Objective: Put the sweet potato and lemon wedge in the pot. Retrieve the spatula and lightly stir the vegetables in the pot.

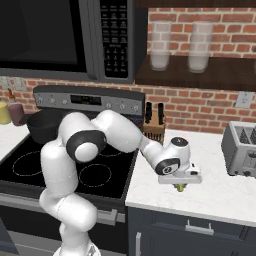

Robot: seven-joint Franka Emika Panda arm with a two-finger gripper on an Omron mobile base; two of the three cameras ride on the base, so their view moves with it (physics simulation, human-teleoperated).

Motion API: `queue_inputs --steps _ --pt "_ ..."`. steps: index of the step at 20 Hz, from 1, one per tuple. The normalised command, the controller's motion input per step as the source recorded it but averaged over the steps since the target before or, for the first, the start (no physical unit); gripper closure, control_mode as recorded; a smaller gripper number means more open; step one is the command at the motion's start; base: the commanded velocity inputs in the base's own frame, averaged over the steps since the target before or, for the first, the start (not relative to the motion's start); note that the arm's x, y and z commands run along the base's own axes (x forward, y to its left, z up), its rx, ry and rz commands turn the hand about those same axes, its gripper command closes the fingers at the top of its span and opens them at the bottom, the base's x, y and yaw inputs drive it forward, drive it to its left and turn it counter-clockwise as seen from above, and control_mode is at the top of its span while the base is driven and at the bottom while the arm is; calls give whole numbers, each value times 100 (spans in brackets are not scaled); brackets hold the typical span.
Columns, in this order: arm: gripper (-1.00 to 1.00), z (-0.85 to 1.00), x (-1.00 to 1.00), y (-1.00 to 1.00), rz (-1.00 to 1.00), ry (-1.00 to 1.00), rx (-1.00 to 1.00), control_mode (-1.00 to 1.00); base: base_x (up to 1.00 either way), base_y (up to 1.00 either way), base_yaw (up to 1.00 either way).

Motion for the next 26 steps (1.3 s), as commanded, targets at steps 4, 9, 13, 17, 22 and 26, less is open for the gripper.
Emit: queue_inputs --steps 4,9,13,17,22,26 --pt "100 26 -47 50 -5 -25 -4 -100 0 0 0" --pt "100 95 -32 65 -7 -23 0 -100 0 0 0" --pt "100 100 -20 98 -6 -14 0 -100 0 0 0" --pt "100 97 -12 100 -2 -1 0 -100 0 0 0" --pt "100 82 -8 100 0 0 0 -100 0 0 0" --pt "100 67 -5 100 0 0 0 -100 0 0 0"
